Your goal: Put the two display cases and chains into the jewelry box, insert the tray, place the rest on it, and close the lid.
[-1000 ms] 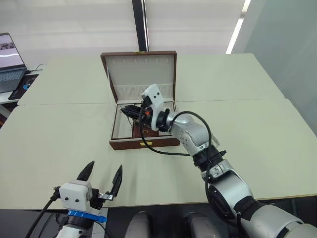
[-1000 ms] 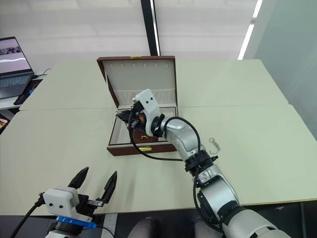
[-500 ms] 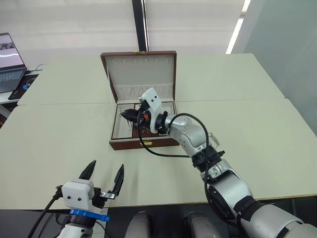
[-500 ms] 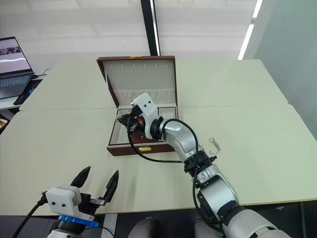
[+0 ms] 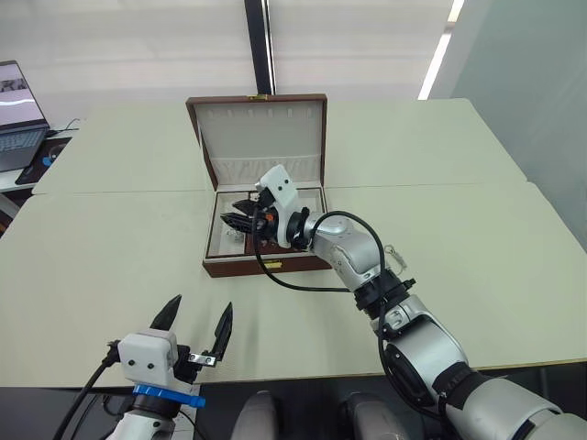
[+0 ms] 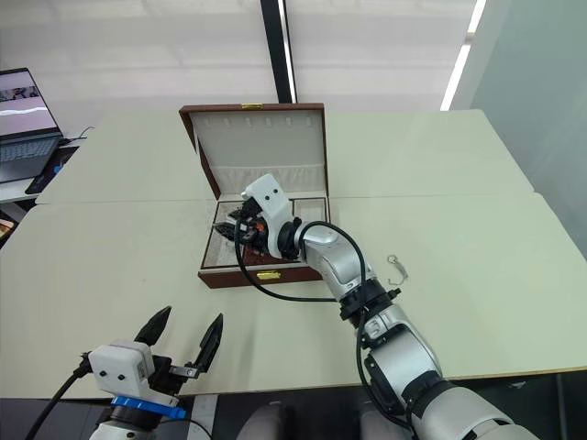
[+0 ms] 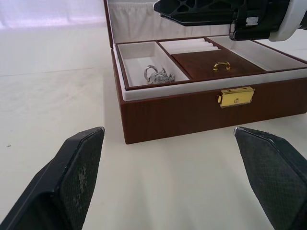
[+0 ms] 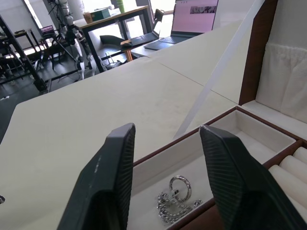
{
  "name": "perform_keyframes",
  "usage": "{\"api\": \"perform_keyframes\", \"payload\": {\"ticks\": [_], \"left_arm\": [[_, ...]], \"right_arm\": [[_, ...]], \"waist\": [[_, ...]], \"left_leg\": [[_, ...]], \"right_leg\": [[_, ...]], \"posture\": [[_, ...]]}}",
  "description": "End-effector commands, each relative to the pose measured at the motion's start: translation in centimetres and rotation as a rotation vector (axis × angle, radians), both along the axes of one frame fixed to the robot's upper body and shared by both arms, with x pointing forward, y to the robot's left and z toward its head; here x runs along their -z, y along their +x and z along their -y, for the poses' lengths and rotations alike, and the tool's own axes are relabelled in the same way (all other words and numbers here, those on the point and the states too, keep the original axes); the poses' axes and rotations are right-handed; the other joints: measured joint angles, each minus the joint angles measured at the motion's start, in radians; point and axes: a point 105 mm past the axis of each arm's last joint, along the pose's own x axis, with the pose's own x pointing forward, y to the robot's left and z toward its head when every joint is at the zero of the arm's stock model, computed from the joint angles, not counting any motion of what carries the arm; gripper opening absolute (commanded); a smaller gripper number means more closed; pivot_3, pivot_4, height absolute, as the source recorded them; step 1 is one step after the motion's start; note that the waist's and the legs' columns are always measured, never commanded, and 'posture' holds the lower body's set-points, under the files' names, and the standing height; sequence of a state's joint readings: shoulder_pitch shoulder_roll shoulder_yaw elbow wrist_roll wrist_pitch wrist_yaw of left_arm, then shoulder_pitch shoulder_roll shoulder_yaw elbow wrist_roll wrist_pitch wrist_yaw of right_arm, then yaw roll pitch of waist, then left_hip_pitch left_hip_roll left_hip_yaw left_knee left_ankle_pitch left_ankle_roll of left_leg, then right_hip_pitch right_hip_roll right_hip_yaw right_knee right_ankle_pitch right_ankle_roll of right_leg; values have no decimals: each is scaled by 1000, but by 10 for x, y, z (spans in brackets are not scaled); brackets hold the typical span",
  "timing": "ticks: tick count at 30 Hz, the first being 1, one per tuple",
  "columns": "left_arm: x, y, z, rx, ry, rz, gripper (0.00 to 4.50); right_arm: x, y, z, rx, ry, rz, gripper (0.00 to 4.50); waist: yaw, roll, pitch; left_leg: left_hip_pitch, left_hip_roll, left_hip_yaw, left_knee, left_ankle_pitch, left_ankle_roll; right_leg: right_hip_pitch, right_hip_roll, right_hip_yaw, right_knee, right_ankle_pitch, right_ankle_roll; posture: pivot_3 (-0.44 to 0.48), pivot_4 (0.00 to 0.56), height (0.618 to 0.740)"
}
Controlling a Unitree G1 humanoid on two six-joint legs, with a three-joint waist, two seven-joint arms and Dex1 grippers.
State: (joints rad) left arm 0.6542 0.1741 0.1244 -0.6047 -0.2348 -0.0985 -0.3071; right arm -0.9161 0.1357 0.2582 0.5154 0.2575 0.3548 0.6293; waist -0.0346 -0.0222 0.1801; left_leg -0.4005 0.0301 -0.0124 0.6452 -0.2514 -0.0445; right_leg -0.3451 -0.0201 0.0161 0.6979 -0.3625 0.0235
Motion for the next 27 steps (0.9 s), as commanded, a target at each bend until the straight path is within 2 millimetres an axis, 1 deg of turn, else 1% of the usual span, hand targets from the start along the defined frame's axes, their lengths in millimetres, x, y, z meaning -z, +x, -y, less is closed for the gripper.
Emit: {"api": "perform_keyframes", "payload": {"ticks": [1,4,8,12,13,16,17,21,23,25,27], "left_arm": [[-13,0,2,10,12,48,4500],[-13,2,2,16,8,45,4500],[-15,7,-4,35,-13,22,4500],[-8,11,-19,74,-39,-88,4500],[-7,12,-22,86,-47,-112,4500],[-12,24,-44,95,-25,-137,4500],[-14,27,-50,95,-20,-139,4500],[-19,40,-75,125,30,-173,4500],[-20,43,-81,134,37,-185,4500],[-21,49,-96,129,73,-200,4500],[-24,56,-109,127,102,-211,4500]], "right_arm": [[-30,-20,-29,-88,95,41,3444],[-32,-20,-26,-92,105,49,4451],[-30,-14,-5,-88,116,71,4483],[-22,-5,35,-84,110,85,4483],[-20,-6,41,-89,107,86,4483],[-9,-6,76,-98,65,106,4483],[-7,-7,83,-99,54,109,4483],[6,-8,128,-47,-15,121,4483],[8,-9,139,-28,-31,123,4483],[13,-9,164,33,-61,128,4483],[18,-11,189,92,-88,119,4483]], "waist": [[0,0,0],[0,0,0],[0,0,0],[5,0,0],[6,-1,0],[7,-1,0],[7,-1,0],[0,-1,0],[-3,-1,0],[-7,-1,0],[0,-1,1]], "left_leg": [[0,0,0,0,0,0],[0,0,0,0,0,0],[0,0,0,0,0,0],[0,0,-1,0,0,0],[0,0,-2,0,0,0],[0,-1,-1,1,0,0],[0,-1,-2,1,0,0],[1,0,-2,0,0,0],[0,0,-2,0,0,0],[0,0,0,0,0,0],[0,0,-1,0,0,0]], "right_leg": [[0,0,0,0,0,0],[0,0,0,0,0,0],[0,0,0,0,0,0],[0,0,-1,0,0,0],[0,0,-2,0,0,0],[1,-1,-1,0,0,0],[1,-1,-2,0,0,0],[1,1,-2,0,0,0],[1,1,-1,0,0,0],[0,1,0,-1,0,0],[1,1,-1,-1,0,0]], "posture": [[0,150,740],[0,150,740],[0,150,740],[0,150,740],[0,150,740],[0,150,740],[0,150,740],[0,150,740],[0,150,740],[0,150,740],[0,150,740]]}}
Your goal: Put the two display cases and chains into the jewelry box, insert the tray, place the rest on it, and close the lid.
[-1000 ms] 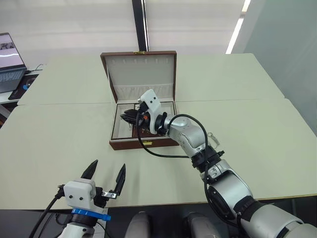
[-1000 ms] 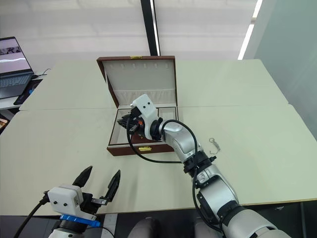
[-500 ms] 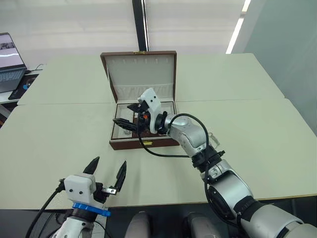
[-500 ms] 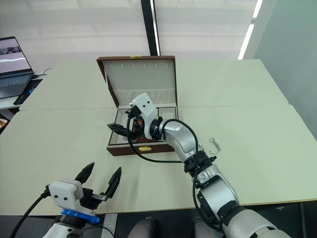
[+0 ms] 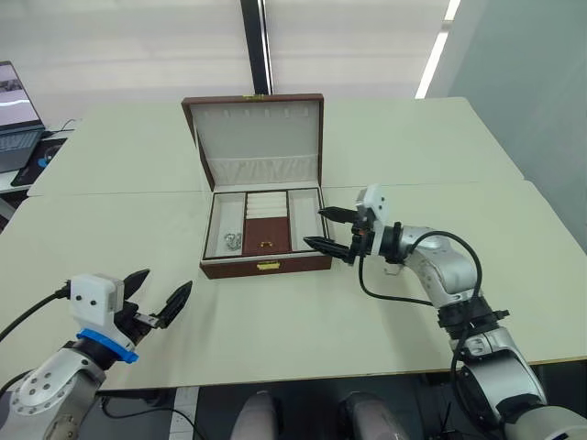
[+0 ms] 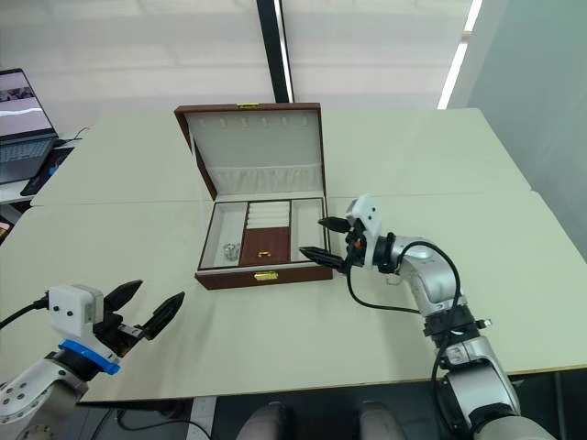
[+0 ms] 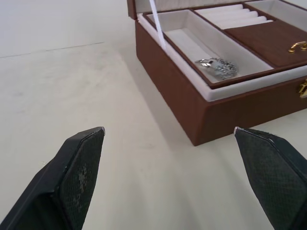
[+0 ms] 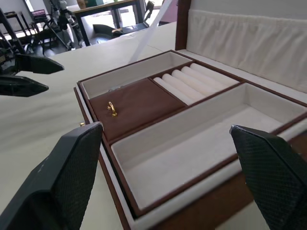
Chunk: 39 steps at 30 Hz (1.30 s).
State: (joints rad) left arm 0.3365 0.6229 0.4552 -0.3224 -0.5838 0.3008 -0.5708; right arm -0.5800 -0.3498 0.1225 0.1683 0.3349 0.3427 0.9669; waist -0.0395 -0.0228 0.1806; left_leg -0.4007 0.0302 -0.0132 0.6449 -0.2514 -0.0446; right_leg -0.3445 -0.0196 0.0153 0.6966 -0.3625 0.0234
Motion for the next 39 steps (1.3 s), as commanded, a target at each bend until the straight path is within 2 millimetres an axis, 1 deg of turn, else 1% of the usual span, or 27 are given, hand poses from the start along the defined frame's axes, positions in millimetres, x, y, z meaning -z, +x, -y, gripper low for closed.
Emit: {"api": "perform_keyframes", "payload": {"ticks": [1,5,8,10,15,18,22,27,30,33,39], "left_arm": [[-12,9,-26,-10,61,6,4500],[-22,23,-46,-20,109,10,4500],[-32,28,-60,-42,134,20,4500],[-34,28,-66,-49,148,16,4500],[-37,31,-78,-70,172,14,4500],[-36,31,-78,-64,176,6,4500],[-33,32,-75,-60,175,4,4500],[-32,31,-74,-64,173,6,4500],[-30,33,-70,-62,170,7,4500],[-32,34,-68,-58,169,19,4500],[-31,27,-68,-63,174,18,4500]], "right_arm": [[-10,-6,36,71,2,46,4483],[-3,-11,77,176,-56,42,4483],[5,-18,113,272,-95,20,4483],[8,-23,131,318,-108,4,4483],[17,-34,165,406,-171,-24,4483],[19,-36,179,448,-190,-29,4483],[23,-39,185,463,-216,-34,4483],[28,-39,184,465,-213,-42,4483],[29,-37,183,470,-209,-39,4483],[28,-36,181,472,-202,-35,4483],[30,-39,182,483,-189,-44,4483]], "waist": [[10,0,0],[12,0,1],[12,-1,1],[10,0,1],[6,0,1],[6,0,1],[8,0,1],[8,0,1],[8,0,1],[8,0,1],[8,0,1]], "left_leg": [[0,0,0,0,0,0],[0,-1,0,0,0,0],[0,-1,0,0,0,0],[0,-1,0,0,0,0],[1,0,1,0,0,0],[1,0,1,0,0,0],[1,0,1,0,0,0],[1,0,1,0,0,0],[1,0,1,0,0,0],[1,0,1,0,0,0],[1,0,1,0,0,0]], "right_leg": [[0,0,0,0,0,0],[1,-1,-1,0,0,0],[1,-1,-1,0,0,0],[1,-1,-1,0,0,0],[1,-1,0,0,0,0],[1,-1,0,1,0,0],[1,-1,0,1,0,0],[1,-1,0,1,0,0],[1,-1,0,1,0,0],[1,-1,0,1,0,0],[1,-1,0,1,0,0]], "posture": [[0,150,740],[0,150,740],[0,150,740],[0,150,740],[0,150,740],[0,150,740],[0,150,740],[0,150,740],[0,150,740],[0,150,740],[0,150,740]]}}
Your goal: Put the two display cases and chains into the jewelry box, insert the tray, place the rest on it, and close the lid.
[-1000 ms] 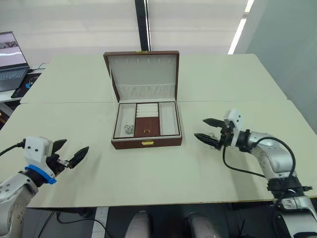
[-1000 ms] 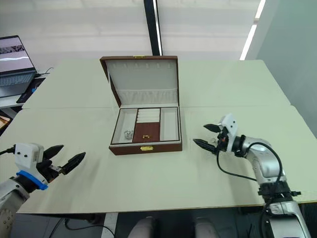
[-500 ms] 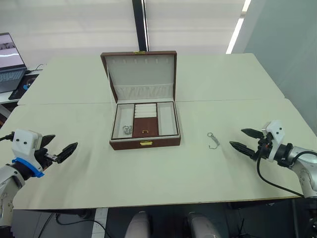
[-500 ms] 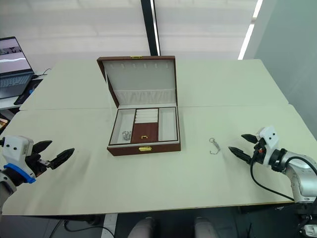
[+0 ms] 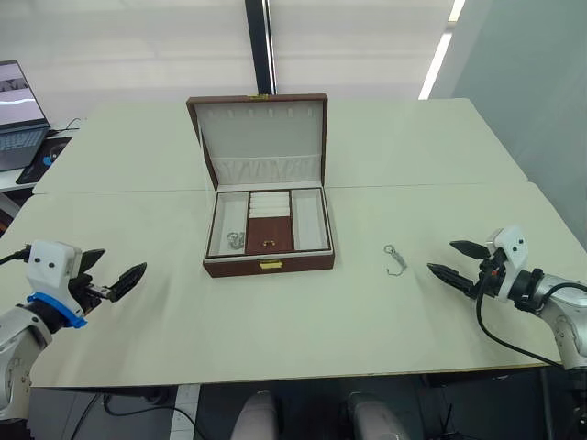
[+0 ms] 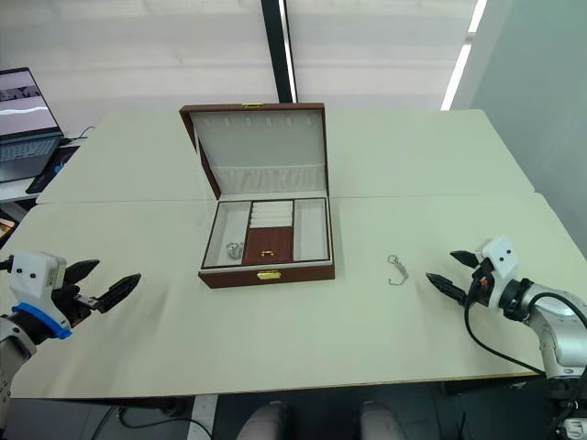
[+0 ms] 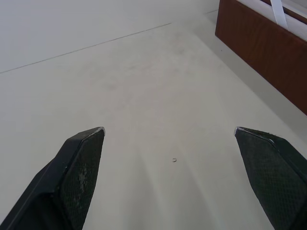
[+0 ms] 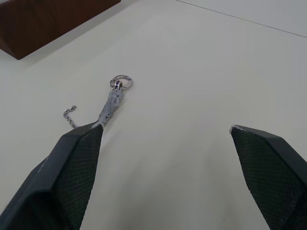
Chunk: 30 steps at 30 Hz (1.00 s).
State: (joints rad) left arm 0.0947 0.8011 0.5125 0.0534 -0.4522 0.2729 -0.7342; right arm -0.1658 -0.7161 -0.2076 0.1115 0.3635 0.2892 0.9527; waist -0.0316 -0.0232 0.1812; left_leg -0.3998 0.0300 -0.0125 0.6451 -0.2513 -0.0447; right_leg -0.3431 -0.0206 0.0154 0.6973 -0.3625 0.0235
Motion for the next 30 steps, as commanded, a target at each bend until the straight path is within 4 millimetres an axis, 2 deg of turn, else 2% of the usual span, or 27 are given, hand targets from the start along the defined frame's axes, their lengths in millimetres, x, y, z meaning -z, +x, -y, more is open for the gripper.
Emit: {"api": "perform_keyframes", "payload": {"ticks": [1,3,6,8,10,12,15,21,30], "left_arm": [[-13,-6,-2,-2,28,50,4500],[-15,-8,0,9,36,51,4500],[-10,-11,16,88,49,36,4500],[-4,-12,30,150,52,24,4500],[8,-14,53,251,47,-6,4500],[14,-17,78,362,40,-20,4500],[18,-18,103,465,35,-18,4500],[27,-28,163,694,-1,-7,4500],[26,-38,197,843,-20,30,4500]], "right_arm": [[-8,-1,2,16,6,44,4483],[-7,-2,5,28,6,41,4483],[-7,-6,7,62,18,45,4483],[-9,-7,4,85,42,64,4483],[-12,-8,0,110,53,100,4483],[-14,-10,-10,138,70,140,4483],[-13,-11,-28,147,66,178,4483],[1,-6,-63,162,37,178,4483],[28,-4,-83,145,-35,89,4483]], "waist": [[0,0,0],[0,0,0],[1,0,0],[2,0,0],[2,0,0],[2,0,0],[1,0,-1],[1,0,-1],[1,0,-1]], "left_leg": [[0,0,0,0,0,0],[0,0,0,0,0,0],[0,0,0,0,0,0],[0,0,0,0,0,0],[0,0,0,0,0,0],[1,0,0,0,0,0],[0,0,0,0,0,0],[1,0,0,0,0,0],[1,0,0,0,0,0]], "right_leg": [[0,0,0,0,0,0],[0,0,0,0,0,0],[0,0,0,0,0,0],[0,0,0,0,0,0],[1,0,0,0,0,0],[1,0,0,0,0,0],[1,0,0,0,0,0],[1,0,1,0,0,0],[1,1,1,1,0,0]], "posture": [[0,150,740],[0,150,740],[0,150,740],[0,150,740],[0,150,740],[0,150,740],[0,150,740],[0,150,740],[0,150,740]]}}
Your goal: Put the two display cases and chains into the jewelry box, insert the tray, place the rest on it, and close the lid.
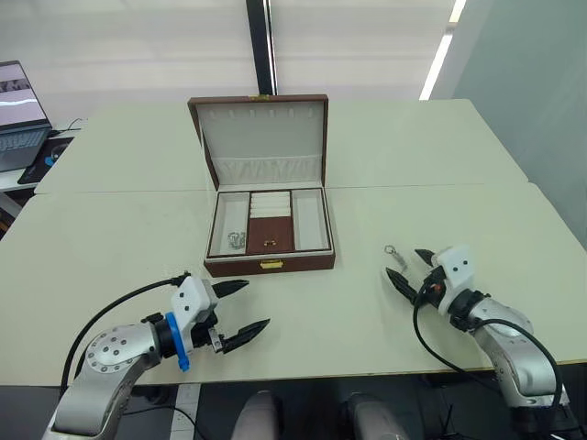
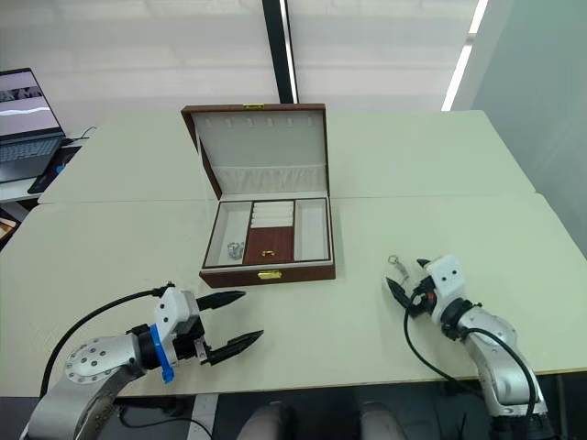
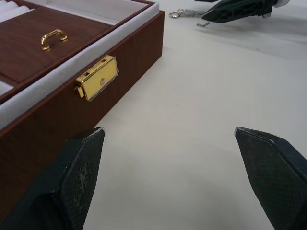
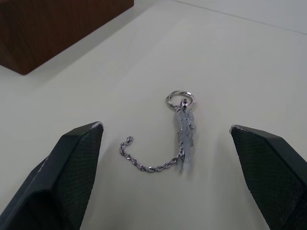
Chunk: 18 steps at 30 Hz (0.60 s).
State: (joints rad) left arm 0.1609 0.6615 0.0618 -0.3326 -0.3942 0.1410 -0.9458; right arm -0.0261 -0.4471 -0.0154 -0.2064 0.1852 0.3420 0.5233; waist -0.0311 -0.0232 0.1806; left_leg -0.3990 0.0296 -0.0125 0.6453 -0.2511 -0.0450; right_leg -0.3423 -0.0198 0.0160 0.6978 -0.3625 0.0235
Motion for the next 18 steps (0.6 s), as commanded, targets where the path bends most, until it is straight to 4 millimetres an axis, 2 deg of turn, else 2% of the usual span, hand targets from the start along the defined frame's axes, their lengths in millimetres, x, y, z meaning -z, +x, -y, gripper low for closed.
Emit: {"api": "perform_keyframes", "payload": {"ticks": [1,4,10,18], "left_arm": [[-6,-7,14,70,-10,49,4500],[-3,-9,17,83,-7,49,4500],[-9,-5,19,62,-30,72,4500],[-12,-8,26,70,-54,90,4500]], "right_arm": [[-3,5,-6,-3,-17,5,4483],[-2,8,-9,-8,-3,-22,4483],[9,7,-4,11,-22,-92,4483],[18,4,1,26,-19,-141,2113]], "waist": [[-1,0,0],[0,0,0],[0,-1,-1],[1,-3,-3]], "left_leg": [[0,0,0,0,0,0],[0,0,0,0,0,0],[0,0,-1,0,0,0],[1,0,-1,0,0,0]], "right_leg": [[0,0,0,0,0,0],[0,0,0,0,0,0],[1,0,0,0,0,0],[2,0,-1,0,0,0]], "posture": [[0,150,740],[0,150,740],[0,150,740],[0,150,740]]}}
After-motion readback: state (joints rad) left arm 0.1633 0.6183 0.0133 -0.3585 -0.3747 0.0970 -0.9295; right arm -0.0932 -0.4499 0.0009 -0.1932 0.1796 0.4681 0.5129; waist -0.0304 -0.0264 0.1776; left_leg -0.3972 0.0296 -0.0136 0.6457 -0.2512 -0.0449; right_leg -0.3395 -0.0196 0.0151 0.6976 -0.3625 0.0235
